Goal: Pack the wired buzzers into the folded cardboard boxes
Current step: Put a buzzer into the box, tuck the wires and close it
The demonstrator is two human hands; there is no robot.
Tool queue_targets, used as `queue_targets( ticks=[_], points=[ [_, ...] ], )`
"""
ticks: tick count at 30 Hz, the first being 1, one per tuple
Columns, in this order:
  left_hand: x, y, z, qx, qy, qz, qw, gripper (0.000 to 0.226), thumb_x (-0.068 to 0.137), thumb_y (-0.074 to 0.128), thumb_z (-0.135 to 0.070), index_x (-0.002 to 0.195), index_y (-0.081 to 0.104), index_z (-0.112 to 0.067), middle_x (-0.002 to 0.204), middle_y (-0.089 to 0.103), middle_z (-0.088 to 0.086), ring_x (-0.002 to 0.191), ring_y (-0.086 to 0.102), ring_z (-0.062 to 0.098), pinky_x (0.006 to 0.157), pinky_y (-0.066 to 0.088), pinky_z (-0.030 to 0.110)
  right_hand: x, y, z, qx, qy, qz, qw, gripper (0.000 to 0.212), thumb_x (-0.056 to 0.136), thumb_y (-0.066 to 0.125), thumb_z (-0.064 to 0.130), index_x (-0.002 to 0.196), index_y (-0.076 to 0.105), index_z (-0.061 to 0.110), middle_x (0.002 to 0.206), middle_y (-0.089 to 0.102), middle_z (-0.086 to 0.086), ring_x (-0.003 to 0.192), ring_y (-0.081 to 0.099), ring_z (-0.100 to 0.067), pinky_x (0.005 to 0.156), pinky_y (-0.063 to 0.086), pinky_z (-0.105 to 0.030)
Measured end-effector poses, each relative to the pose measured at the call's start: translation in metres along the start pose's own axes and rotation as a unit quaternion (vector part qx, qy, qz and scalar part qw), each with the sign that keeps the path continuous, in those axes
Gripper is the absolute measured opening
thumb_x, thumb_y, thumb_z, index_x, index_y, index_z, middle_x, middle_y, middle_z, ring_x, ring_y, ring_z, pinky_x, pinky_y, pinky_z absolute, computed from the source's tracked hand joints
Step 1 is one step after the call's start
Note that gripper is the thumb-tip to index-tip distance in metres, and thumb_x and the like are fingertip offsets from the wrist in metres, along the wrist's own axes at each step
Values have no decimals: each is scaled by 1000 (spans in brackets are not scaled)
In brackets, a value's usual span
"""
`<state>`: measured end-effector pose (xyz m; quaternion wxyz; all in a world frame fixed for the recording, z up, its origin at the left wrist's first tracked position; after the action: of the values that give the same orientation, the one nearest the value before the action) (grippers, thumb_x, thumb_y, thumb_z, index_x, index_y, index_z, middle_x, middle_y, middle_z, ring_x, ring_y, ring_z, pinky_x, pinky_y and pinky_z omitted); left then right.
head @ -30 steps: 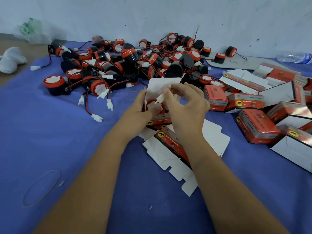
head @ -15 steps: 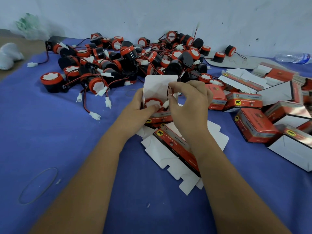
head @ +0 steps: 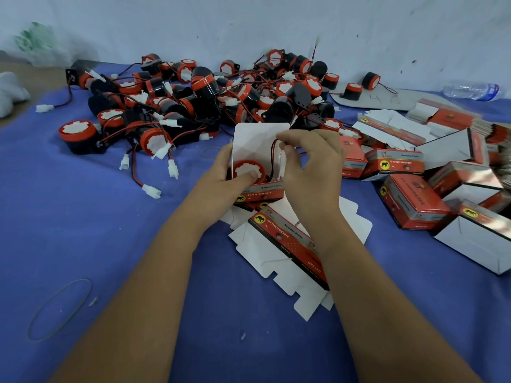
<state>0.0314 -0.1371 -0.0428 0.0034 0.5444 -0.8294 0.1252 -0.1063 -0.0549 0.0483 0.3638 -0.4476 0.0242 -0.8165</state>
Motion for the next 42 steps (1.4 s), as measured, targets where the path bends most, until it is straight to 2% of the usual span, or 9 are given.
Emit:
queue_targets(
  ticks=[2,7,9,12,16,19,27,33,42],
  points=[
    [0,0,0,-2,-1,0,1000,52,91,63,-33,137,42,-43,110,67,-23,104,66,3,96,54,37,0,2,-1,-11,-4,1,1000,25,86,63,-1,102,74,15,89,50,25,104,50,-19,93,43,-49],
    [-1,0,-1,7,-1,-6,1000,43,94,62,-31,133,46,-42,112,67,-20,104,65,3,93,54,32,-7,18,-6,-41,19,44,998,19,87,70,10,101,75,22,108,61,0,115,43,-25,87,31,-13],
    [-2,-1,-3,12,-7,-20,1000,33,95,61,-30,121,50,-49,111,67,-18,104,64,3,91,53,29,-8,23,-4,-57,-1,77,995,22,85,71,13,103,73,24,106,64,0,117,43,-22,93,25,-16],
    [-4,-10,-7,6,-10,-80,997,32,93,64,-28,115,52,-48,108,64,-17,96,64,0,73,50,15,-12,22,6,-103,-70,84,989,22,80,73,14,101,74,18,96,70,-1,113,51,-17,99,24,-38],
    [-8,-19,-7,24,-24,-140,990,27,93,63,-27,116,56,-37,110,62,-15,91,61,-7,63,46,8,-15,20,14,-145,-116,60,981,11,78,72,15,88,76,15,97,68,-3,107,58,-27,95,26,-40],
    [-9,-17,-6,25,-38,-156,987,19,93,58,-34,112,62,-34,108,66,-12,95,63,2,75,51,21,-15,22,6,-101,-78,76,989,12,81,70,10,90,77,12,116,59,-11,113,52,-30,94,37,-42],
    [-7,-10,-10,54,-43,-185,980,18,88,57,-60,90,60,-42,94,69,-14,96,65,10,90,53,44,-15,29,5,8,-50,121,991,15,82,65,3,91,77,5,97,64,-1,97,58,-19,86,46,-24],
    [-6,-7,-12,67,-42,-153,985,29,88,54,-56,108,61,-37,102,69,-13,106,63,17,94,51,48,-18,31,-20,213,144,140,956,32,87,49,8,107,71,18,93,74,4,95,67,-12,85,55,-30],
    [-4,-7,-9,28,-61,-117,991,29,90,63,-28,119,63,-31,102,71,-12,95,68,10,92,55,43,-9,28,-44,127,196,76,969,53,85,68,3,131,48,21,123,51,4,97,55,-6,75,48,-10]
  ],
)
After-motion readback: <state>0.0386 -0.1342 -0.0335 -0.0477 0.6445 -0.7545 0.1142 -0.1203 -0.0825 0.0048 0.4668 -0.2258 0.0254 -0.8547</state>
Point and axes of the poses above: each hand's wrist, its own x-axis towards the middle knuckle, its own y-axis out of the palm, z = x × y, the point moved 9 cm from there along x, towards the middle knuckle
